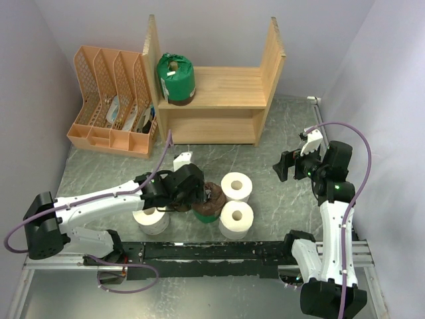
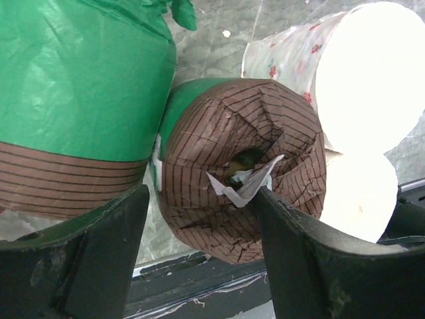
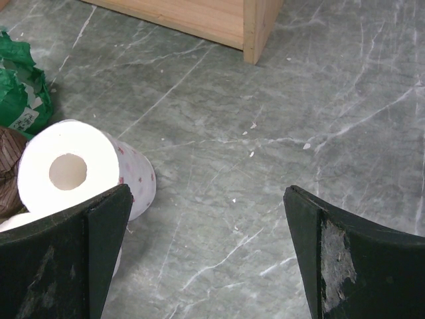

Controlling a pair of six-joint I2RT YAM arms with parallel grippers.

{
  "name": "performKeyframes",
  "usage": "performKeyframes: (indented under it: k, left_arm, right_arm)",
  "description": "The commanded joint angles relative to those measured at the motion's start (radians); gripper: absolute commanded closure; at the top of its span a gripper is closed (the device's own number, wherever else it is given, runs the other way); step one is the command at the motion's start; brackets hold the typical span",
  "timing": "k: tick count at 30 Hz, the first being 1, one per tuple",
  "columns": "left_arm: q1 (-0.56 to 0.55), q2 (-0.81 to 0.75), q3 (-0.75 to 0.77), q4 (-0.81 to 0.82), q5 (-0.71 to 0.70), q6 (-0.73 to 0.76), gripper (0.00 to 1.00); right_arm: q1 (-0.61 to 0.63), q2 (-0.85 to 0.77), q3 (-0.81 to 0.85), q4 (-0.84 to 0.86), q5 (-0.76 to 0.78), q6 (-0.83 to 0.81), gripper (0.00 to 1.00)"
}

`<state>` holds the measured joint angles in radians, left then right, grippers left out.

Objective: Place and organize the paper towels onto the shelf

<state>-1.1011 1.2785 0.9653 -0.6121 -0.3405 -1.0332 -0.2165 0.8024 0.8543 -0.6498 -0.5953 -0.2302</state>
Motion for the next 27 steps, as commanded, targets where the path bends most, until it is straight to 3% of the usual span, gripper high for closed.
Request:
performKeyframes:
  k: [1,10,11,13,14,20,27]
  left_arm:
    - [-0.019,0.035,0.03,0.066,-0.009,-0.014,0.25]
    - [-0.072,0.106,0.062,0.023,-0.063,-0.022,0.44]
    - [-0.077,0.11,0.062,0.024,-0.064,-0.021,0.51]
    - [-0.084,0.117,0.064,0.019,-0.067,-0.028,0.78]
    - [-0.086,0.117,0.065,0.016,-0.07,-0.026,0.82]
    - [-0.115,0.137,0.133,-0.021,-0.099,0.03,0.82]
    - [-0.118,0.108,0.17,-0.009,-0.081,0.107,0.93]
  right_arm:
    - [0.0,-0.014,0.004,-0.001,-0.009,-0.013,0.0]
    - [0.0,-0.014,0.004,-0.002,-0.009,-0.015,0.0]
    - [0.0,-0.014,0.005,-0.001,-0.008,-0.014,0.0]
    - [0.0,-0.014,0.005,-0.002,-0.008,-0.014,0.0]
    - [0.0,-0.015,0.005,-0.002,-0.008,-0.014,0.0]
    - [0.0,-0.012,0.004,-0.001,-0.008,-0.014,0.0]
    - [0.0,-0.013,0.005,-0.001,-0.005,-0.014,0.0]
